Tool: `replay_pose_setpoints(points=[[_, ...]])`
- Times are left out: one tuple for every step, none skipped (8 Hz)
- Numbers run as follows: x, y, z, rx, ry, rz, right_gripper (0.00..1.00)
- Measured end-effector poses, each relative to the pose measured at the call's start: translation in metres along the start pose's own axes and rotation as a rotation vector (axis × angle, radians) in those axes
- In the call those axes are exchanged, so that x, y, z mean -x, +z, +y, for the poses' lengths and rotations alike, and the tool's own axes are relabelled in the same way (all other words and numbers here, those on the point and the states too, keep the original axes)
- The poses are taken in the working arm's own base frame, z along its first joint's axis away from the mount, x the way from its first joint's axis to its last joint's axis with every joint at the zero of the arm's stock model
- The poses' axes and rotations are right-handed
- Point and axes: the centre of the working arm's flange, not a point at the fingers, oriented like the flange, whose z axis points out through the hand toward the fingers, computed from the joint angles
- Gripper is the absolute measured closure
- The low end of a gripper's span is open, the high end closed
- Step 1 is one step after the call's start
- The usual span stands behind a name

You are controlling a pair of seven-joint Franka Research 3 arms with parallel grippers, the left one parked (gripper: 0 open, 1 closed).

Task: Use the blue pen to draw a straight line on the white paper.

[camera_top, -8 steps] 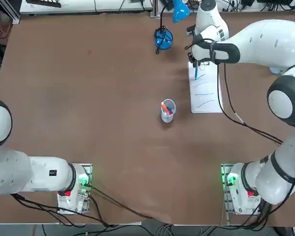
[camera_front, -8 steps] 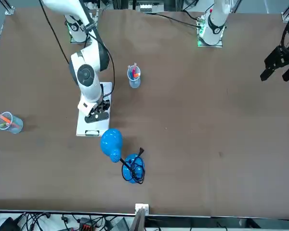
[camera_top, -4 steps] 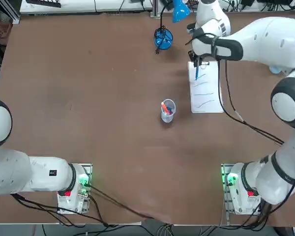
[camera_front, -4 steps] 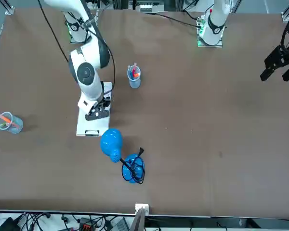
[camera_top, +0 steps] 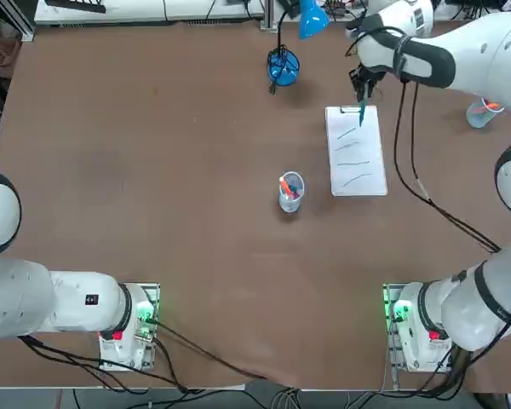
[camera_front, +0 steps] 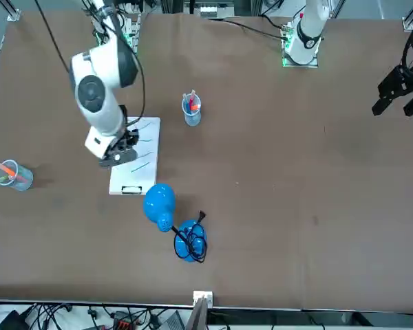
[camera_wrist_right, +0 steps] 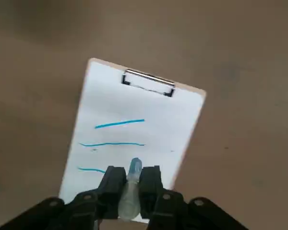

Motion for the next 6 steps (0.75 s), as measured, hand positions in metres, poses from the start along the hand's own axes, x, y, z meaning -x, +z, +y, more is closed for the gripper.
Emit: replay_pose_setpoints(points=[[0.000,-0.001,0.028,-0.005,-0.019,-0.001,0.80],[0.003,-0.004,0.058,-0.010,-0.031,0.000,0.80],[0.008,-0.010,0.089,-0.014,-0.045,0.005,0.80],[0.015,-0.018,0.122,-0.018,-0.064,0.018,0.80],[0.025,-0.025,0.161,-0.020,-0.090,0.031,0.80],[0.037,-0.030,0.200,-0.020,-0.113,0.042,0.80]])
